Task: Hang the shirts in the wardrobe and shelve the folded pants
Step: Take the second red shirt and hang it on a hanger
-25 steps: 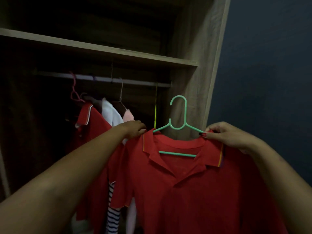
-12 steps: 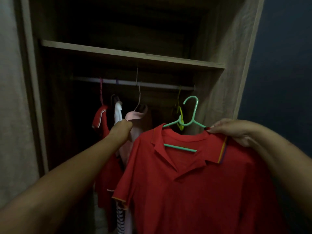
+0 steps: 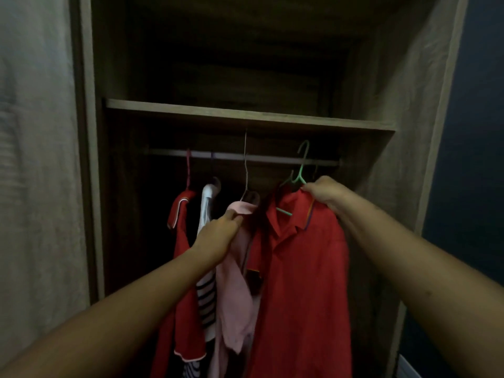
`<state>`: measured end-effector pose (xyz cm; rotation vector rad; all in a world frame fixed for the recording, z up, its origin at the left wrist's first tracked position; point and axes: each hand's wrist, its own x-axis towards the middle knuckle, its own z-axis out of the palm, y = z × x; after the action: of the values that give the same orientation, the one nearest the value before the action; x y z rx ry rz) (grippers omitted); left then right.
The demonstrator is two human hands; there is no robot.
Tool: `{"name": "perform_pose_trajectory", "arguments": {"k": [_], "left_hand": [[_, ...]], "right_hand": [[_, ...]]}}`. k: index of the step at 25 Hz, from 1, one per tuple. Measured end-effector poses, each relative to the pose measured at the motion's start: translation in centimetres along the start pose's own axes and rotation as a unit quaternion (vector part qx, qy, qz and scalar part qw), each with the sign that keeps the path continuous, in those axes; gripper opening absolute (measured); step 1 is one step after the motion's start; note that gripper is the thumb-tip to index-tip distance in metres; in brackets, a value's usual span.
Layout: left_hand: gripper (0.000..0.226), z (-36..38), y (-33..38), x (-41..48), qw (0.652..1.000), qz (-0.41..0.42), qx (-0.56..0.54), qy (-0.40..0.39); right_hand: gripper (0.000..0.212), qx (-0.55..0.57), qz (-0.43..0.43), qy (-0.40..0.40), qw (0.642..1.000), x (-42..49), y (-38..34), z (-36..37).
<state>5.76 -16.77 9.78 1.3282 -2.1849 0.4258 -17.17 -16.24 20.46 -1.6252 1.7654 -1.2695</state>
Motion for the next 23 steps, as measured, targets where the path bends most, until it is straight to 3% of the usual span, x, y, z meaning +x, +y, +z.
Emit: {"name": "perform_pose_trajectory", "arguments": {"k": [4,8,11,17,23], "left_hand": [[0.05,0.1,-2.0,1.0,0.997,-0.034,-0.071,0.013],[0.034,0.2,-2.4,0.2,0.994,-0.042,-0.104,0.0],[0.042,0.6,-3.1,-0.5,0.991,-0.059,-0.115,-0.03],[0.052,2.3,-3.6,-1.3,0.989,-0.068,-0.129,-0.036],[0.052,3.5,-2.1,-2.7,0.986,-0.085,-0.141,-0.032]], "right_hand": [[0.018,-0.056,-0.038,0.035,0.997,4.2,-0.1,4.6],[0.032,-0.099,-0.029,0.048,0.994,5.8,0.8,7.5],[0.033,-0.126,-0.035,0.057,0.99,7.1,1.2,8.3],[0.035,-0.163,-0.047,0.016,0.985,7.9,3.5,8.8],[0.031,-0.181,-0.184,0.059,0.964,5.3,7.6,9.5]]}}
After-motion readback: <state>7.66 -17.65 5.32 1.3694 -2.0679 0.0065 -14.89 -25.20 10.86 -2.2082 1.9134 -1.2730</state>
